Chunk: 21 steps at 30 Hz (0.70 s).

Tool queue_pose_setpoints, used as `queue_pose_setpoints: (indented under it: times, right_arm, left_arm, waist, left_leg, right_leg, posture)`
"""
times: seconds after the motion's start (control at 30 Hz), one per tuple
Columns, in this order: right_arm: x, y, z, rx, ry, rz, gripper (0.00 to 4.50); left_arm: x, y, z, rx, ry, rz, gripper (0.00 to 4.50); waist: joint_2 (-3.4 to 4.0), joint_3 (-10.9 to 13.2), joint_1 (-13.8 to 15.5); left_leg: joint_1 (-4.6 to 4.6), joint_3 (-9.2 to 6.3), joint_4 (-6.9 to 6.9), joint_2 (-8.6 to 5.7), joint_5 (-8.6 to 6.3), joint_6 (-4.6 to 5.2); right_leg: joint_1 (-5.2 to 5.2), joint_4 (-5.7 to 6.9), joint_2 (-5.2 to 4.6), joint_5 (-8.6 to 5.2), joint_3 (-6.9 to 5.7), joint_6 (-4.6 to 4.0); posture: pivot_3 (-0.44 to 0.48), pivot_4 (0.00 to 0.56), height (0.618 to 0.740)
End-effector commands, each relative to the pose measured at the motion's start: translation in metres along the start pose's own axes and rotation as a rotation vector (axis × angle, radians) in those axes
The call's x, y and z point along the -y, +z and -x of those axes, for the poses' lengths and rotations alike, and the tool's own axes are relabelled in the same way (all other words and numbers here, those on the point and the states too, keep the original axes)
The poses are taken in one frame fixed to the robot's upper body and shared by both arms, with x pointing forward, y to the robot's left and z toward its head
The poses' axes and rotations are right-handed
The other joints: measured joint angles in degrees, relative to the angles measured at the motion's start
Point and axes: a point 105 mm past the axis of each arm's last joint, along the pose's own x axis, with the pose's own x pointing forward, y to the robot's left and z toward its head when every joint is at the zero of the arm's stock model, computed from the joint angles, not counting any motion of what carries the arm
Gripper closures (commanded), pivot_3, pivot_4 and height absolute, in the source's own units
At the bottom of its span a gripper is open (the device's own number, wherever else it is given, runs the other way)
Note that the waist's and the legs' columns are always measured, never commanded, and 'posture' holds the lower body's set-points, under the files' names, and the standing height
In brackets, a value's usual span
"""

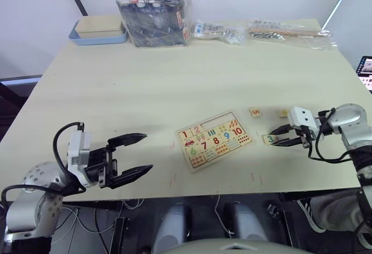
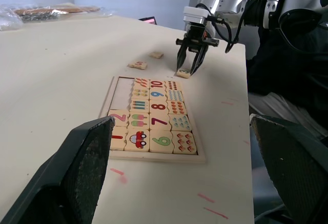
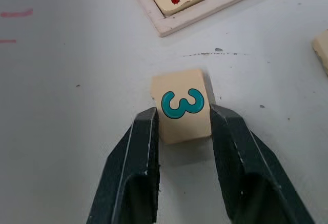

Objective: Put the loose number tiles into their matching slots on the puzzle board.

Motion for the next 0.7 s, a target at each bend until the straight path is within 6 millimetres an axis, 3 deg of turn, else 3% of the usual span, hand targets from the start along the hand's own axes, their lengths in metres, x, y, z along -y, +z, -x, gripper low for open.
queue_pose_setpoints:
  times: [0.03,0.2,0.33,0.47,0.7]
  right_arm:
    - [0.003,0.008,0.007,0.013,-0.021,0.024,3.6]
    - [0.007,0.023,0.011,0.009,-0.026,0.063,3.6]
    - [0.011,0.065,0.013,0.008,-0.001,0.127,3.6]
    - [0.021,0.102,0.009,-0.095,-0.035,0.208,3.6]
    - [0.025,0.156,-0.005,-0.169,0.035,0.216,3.6]
  left_arm:
    - [0.003,0.006,-0.002,0.015,-0.013,-0.034,0.0]
    - [0.003,0.006,-0.002,0.017,-0.007,-0.035,0.0]
    - [0.002,0.006,-0.002,0.021,0.007,-0.037,0.0]
    - [0.003,0.006,0.001,0.025,0.024,-0.034,0.0]
    - [0.005,0.003,0.006,0.033,0.056,-0.025,0.0]
  waist:
    - [0.0,0.0,-0.01]
    - [0.02,0.01,-0.02]
    - [0.11,0.06,0.0]
    - [0.16,0.06,-0.1]
    - [0.17,0.07,-0.03]
  left_leg:
    - [0.0,0.0,0.0,0.0,0.0,0.0]
    - [0.0,0.0,0.0,0.0,0.0,0.0]
    - [-0.01,-0.01,-0.01,0.0,0.0,-0.01]
    - [-0.02,0.03,-0.05,0.04,-0.01,-0.02]
    - [-0.14,0.07,-0.07,0.04,-0.02,-0.03]
  right_leg:
    - [0.0,0.0,0.0,0.0,0.0,0.0]
    - [-0.01,0.0,-0.01,0.0,0.01,0.0]
    - [-0.02,0.0,-0.15,0.01,0.02,-0.02]
    - [-0.1,0.01,-0.79,0.1,-0.93,-0.15]
    - [-0.24,-0.02,-1.16,0.13,-1.58,-0.21]
  posture:
    - [0.0,0.15,0.74]
    - [0.0,0.15,0.74]
    - [0.0,0.15,0.74]
    - [0.0,0.15,0.74]
    - [0.0,0.15,0.74]
